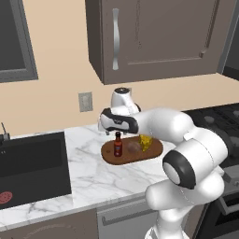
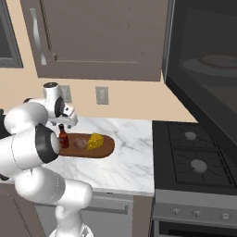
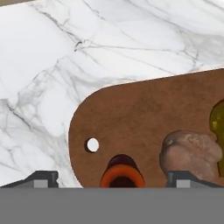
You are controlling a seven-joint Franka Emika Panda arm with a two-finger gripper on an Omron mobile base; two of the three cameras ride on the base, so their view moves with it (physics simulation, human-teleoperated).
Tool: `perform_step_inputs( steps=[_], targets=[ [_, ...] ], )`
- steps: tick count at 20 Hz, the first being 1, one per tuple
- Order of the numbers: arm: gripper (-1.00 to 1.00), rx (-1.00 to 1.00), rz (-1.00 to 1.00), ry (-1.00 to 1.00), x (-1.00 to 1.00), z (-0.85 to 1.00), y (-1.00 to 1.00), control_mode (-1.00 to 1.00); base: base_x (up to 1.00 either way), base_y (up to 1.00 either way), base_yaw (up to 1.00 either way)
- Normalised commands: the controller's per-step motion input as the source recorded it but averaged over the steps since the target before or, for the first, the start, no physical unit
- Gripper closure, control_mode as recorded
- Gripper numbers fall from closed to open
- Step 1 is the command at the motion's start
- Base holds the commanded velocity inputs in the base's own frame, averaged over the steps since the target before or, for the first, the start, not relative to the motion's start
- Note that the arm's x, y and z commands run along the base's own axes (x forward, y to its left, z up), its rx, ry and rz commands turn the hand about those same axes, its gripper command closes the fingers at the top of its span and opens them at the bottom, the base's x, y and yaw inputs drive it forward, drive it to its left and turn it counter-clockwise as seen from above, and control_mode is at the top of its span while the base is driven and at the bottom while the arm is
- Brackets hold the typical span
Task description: Retrieve the reheated potato from the microwave, then place the potato, cheese, and condiment on the cutting board.
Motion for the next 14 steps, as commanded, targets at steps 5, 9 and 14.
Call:
perform_step_inputs(
  steps=[5,9,14],
  targets=[
    [-1.00,0.00,0.00,-0.09,-0.04,0.36,0.00,-1.00,0.00,0.00,0.00],
    [-1.00,0.00,0.00,-0.10,-0.25,0.41,0.00,-1.00,0.00,0.00,0.00],
    [-1.00,0.00,0.00,-0.06,-0.61,0.34,-0.04,-1.00,0.00,0.00,0.00]
  ],
)
